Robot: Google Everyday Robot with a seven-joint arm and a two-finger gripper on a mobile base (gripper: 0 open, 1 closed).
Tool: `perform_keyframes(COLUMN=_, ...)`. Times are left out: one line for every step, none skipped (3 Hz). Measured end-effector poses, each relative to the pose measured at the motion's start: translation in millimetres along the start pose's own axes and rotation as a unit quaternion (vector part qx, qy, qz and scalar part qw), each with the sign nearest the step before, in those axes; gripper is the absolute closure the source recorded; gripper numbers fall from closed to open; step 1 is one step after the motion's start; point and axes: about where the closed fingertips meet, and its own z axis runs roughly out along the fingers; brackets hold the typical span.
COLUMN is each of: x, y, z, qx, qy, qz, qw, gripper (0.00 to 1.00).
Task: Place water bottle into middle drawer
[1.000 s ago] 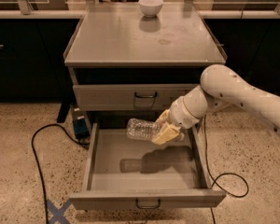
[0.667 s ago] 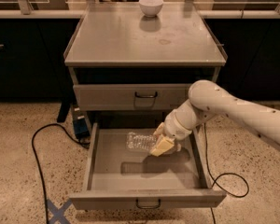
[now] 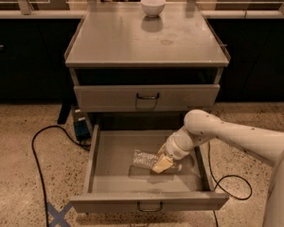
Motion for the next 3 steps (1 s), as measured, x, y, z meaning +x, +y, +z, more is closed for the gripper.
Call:
perform_keyframes(x=0, y=0, z=0, qx=0.000, qy=0.000, qz=0.000, qw=1.0000, gripper=1.00)
perform_keyframes(x=1, y=2, z=11, qx=0.015, qy=0.013, qz=0.008, qw=0.9998, gripper=1.00)
perform_keyframes(x=20, y=0, z=59, qx=0.039, qy=0.061, qz=0.021, qw=0.9971, gripper=1.00)
